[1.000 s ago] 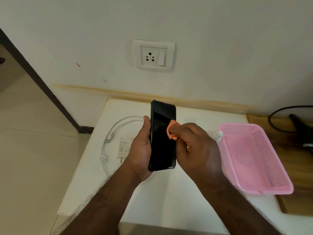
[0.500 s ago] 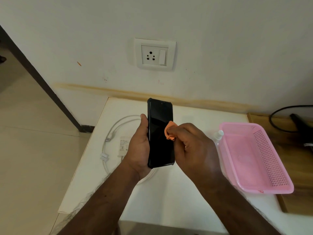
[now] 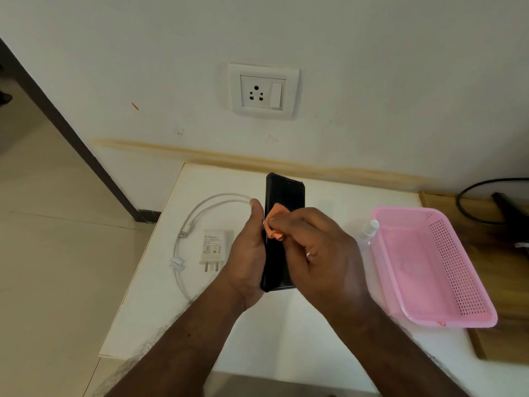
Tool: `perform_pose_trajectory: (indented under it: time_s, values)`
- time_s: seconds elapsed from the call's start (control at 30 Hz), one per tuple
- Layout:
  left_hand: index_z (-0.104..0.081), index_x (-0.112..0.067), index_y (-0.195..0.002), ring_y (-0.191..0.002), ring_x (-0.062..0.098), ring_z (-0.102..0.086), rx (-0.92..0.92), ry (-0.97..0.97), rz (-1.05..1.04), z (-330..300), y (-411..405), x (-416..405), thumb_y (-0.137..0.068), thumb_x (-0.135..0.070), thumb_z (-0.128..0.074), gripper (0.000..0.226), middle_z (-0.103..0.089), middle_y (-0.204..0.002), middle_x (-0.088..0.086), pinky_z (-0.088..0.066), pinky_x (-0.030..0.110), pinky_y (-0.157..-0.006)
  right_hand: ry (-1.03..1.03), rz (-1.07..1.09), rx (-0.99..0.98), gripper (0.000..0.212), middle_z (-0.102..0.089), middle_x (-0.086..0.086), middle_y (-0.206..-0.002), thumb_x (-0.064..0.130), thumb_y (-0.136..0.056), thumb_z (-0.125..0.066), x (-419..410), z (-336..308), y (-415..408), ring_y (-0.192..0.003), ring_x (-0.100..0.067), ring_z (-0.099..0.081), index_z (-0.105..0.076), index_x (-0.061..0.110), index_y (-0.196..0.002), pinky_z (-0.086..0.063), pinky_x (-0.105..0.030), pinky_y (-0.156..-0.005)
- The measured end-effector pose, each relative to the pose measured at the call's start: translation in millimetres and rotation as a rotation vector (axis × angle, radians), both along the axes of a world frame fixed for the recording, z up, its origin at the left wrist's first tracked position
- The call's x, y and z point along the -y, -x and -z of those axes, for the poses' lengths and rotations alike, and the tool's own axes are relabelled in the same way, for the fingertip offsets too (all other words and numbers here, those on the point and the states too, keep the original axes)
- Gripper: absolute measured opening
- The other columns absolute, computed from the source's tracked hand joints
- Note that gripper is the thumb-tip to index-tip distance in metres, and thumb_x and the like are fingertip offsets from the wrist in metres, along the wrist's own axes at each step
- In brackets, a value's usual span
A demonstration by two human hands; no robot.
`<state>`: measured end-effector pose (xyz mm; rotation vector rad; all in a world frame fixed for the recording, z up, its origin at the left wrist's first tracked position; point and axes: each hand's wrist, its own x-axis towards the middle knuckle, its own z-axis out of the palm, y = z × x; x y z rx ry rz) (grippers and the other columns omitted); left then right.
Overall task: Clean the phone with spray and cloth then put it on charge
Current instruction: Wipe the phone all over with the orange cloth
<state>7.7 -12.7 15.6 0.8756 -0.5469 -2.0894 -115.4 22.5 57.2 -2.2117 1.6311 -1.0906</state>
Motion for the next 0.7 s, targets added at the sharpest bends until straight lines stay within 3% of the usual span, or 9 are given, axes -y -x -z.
perform_pose_trajectory:
  time_s: [0.1, 0.23, 0.37, 0.47, 0.53, 0.63, 0.7]
  values:
    - [-0.075, -0.017, -0.114, -0.095, 0.024, -0.073, 0.004, 0.005, -0.056, 3, -8, 3, -0.091, -0.071, -0.034, 0.071, -0.073, -0.101, 0.013, -0.061, 0.036, -0.075, -0.056, -0.121, -0.026, 0.032, -0.069, 0.004, -0.108, 0.028, -0.096, -0.048, -4, 0, -6, -0.094, -0.012, -0.065, -0.073, 0.019, -0.113, -0.059, -0.029, -0.079]
    - [-0.070, -0.012, -0.121, -0.091, 0.025, -0.072, -0.028, -0.019, -0.063, 0, -10, 5, -0.090, -0.074, -0.033, 0.078, -0.071, -0.099, 0.013, -0.061, 0.037, -0.073, -0.087, -0.192, -0.011, 0.027, -0.069, 0.004, -0.104, 0.023, -0.094, -0.054, -1, 0, 0, -0.090, -0.012, -0.066, -0.074, 0.017, -0.111, -0.059, -0.029, -0.076]
    - [-0.070, -0.015, -0.122, -0.101, 0.029, -0.071, 0.006, -0.001, -0.037, -3, -3, 1, -0.091, -0.071, -0.035, 0.073, -0.070, -0.111, 0.017, -0.060, 0.041, -0.081, -0.012, -0.092, 0.002, 0.036, -0.070, 0.001, -0.107, 0.030, -0.096, -0.046, -1, 0, 2, -0.092, -0.015, -0.068, -0.074, 0.015, -0.113, -0.060, -0.031, -0.078]
    - [-0.069, -0.021, -0.125, -0.114, 0.032, -0.066, 0.076, 0.022, -0.003, -4, 6, -4, -0.089, -0.068, -0.037, 0.067, -0.068, -0.124, 0.018, -0.050, 0.052, -0.098, 0.034, 0.023, 0.054, 0.035, -0.070, 0.001, -0.108, 0.028, -0.097, -0.046, 3, 0, 7, -0.094, -0.015, -0.068, -0.073, 0.015, -0.114, -0.059, -0.030, -0.077]
    - [-0.064, -0.021, -0.131, -0.119, 0.031, -0.064, 0.082, 0.024, -0.001, -4, 9, -6, -0.088, -0.066, -0.039, 0.067, -0.067, -0.128, 0.016, -0.047, 0.051, -0.105, 0.035, 0.068, 0.074, 0.032, -0.070, 0.001, -0.108, 0.025, -0.097, -0.049, 4, 0, 10, -0.095, -0.015, -0.068, -0.073, 0.014, -0.114, -0.059, -0.032, -0.077]
    - [-0.069, -0.016, -0.124, -0.107, 0.030, -0.069, 0.058, 0.031, -0.026, -3, 3, -2, -0.091, -0.066, -0.039, 0.066, -0.070, -0.118, 0.018, -0.059, 0.042, -0.086, -0.009, -0.008, 0.017, 0.034, -0.069, 0.001, -0.108, 0.028, -0.097, -0.047, 0, -2, 2, -0.097, -0.015, -0.066, -0.072, 0.015, -0.115, -0.058, -0.031, -0.081]
    - [-0.068, -0.011, -0.125, -0.102, 0.029, -0.069, 0.030, 0.023, -0.073, -2, -6, 2, -0.094, -0.066, -0.038, 0.070, -0.066, -0.113, 0.019, -0.059, 0.039, -0.080, -0.063, -0.101, -0.045, 0.031, -0.069, 0.001, -0.109, 0.028, -0.097, -0.050, -3, -3, -3, -0.097, -0.014, -0.066, -0.072, 0.017, -0.116, -0.059, -0.032, -0.082]
